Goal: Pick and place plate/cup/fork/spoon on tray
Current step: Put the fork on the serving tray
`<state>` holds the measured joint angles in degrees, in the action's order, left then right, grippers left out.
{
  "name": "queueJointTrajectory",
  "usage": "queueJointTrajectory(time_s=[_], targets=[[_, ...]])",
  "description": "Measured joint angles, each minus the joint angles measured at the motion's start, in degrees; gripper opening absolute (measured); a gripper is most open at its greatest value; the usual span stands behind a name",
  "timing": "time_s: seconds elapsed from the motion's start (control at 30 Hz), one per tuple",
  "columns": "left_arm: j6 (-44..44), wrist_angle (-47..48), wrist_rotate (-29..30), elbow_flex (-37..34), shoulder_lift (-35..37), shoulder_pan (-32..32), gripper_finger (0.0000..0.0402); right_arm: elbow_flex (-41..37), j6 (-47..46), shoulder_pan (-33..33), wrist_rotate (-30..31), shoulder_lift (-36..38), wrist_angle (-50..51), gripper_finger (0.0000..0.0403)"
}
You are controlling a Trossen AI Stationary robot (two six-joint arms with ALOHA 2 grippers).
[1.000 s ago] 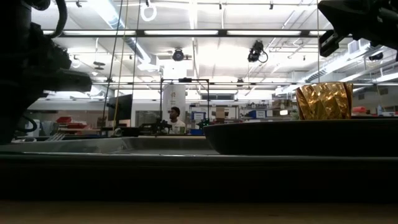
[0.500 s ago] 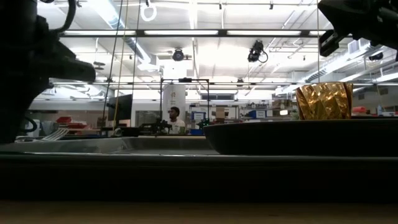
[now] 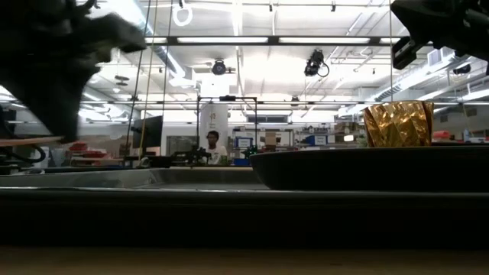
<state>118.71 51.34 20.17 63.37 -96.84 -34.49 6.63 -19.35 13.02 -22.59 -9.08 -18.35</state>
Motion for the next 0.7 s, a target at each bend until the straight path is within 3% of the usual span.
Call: queueJointTrajectory(time_s=[0.3,0.53,0.7], targets=[[-12.96,-19.33,1.72,0.08,-2.48,5.78,0.0024,0.00,0.00,-0.02,0.11,0.00,-0.07,0.0018],[-22.19,-34.17,-0.30,0.07,-5.50,9.60,0.0025,0.00,0.00,-0.15,-0.04,0.00,-0.44,0.0018],[-24.99,-35.99,0.71,1.92,-5.53,9.94,0.0025,0.00,0.02,-0.15,-0.04,0.00,-0.48,0.0018]])
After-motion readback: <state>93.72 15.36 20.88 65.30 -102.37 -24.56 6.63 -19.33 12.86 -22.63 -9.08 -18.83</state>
